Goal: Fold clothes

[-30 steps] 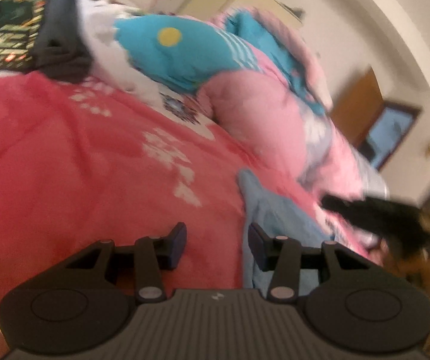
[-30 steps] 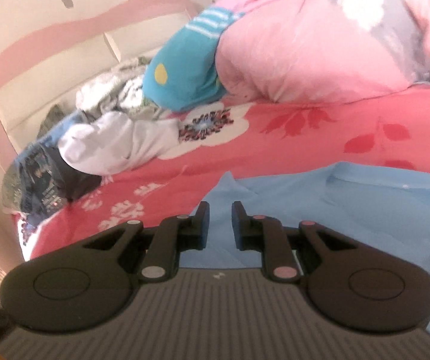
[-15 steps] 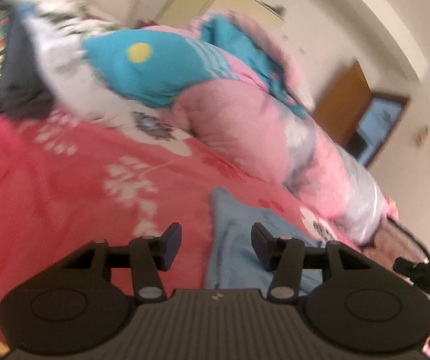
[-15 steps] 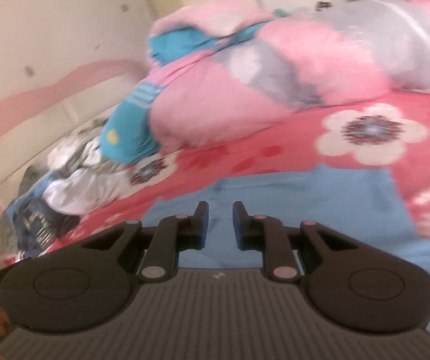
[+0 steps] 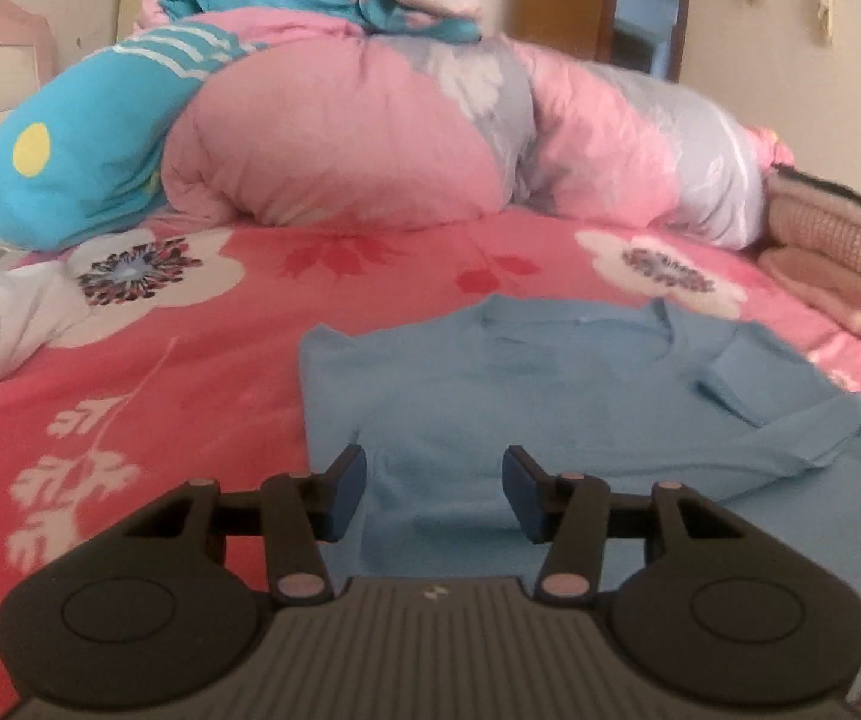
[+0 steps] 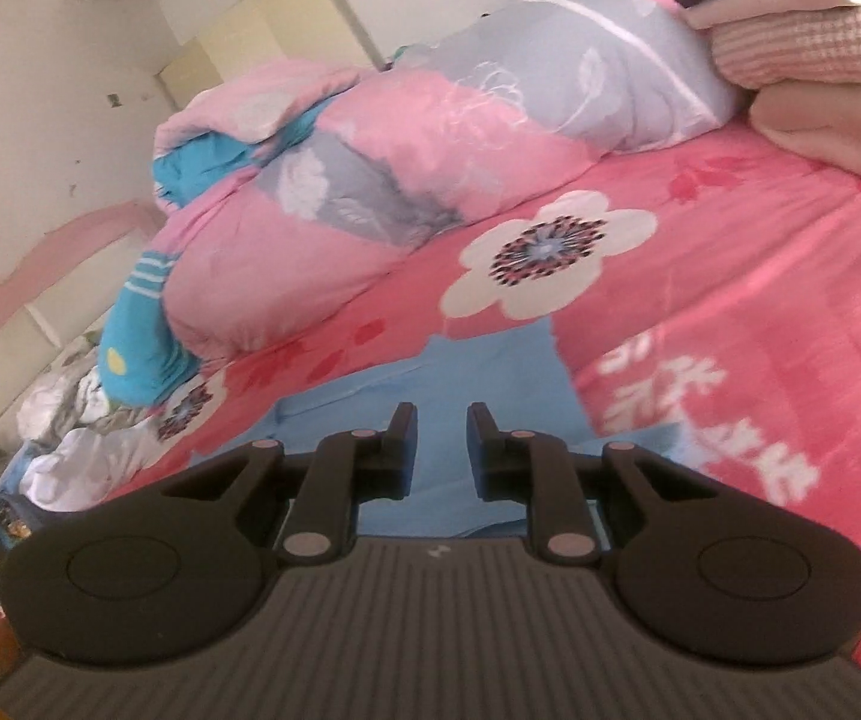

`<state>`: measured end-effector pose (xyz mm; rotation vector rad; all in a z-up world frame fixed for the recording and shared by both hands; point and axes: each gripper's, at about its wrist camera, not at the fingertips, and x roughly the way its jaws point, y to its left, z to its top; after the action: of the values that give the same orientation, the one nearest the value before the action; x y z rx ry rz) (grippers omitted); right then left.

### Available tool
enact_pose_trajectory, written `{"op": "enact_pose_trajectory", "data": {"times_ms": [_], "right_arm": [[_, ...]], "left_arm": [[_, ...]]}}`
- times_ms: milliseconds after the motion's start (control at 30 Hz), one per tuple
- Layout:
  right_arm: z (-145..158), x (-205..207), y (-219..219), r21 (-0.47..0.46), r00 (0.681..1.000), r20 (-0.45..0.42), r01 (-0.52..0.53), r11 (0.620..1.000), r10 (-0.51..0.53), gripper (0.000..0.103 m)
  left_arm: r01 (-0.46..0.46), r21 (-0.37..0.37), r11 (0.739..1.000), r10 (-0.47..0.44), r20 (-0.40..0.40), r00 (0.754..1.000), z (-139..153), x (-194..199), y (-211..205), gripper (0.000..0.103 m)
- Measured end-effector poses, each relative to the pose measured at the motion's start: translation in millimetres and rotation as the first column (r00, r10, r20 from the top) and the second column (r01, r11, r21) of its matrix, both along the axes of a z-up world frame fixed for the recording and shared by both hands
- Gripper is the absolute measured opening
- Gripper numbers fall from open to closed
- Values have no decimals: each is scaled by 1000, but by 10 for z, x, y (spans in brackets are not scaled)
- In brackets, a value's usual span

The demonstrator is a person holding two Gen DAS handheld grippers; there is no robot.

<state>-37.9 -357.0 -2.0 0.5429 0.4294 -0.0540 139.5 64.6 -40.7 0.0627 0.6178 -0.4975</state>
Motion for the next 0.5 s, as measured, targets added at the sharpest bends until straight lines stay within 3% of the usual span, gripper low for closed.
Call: {"op": "enact_pose_trajectory", "data": {"times_ms": [333,500], "right_arm": [[-185,170,-105,-3,999,-24,27,1000,-27,18],[-235,234,-86,-7,999,-35,33,999,-33,18]], "left_arm": [[-6,-9,1000,6,-25,1000,-59,229,35,49],[5,-4,1000,-5,-29,1000,-115,268,22,32]]}}
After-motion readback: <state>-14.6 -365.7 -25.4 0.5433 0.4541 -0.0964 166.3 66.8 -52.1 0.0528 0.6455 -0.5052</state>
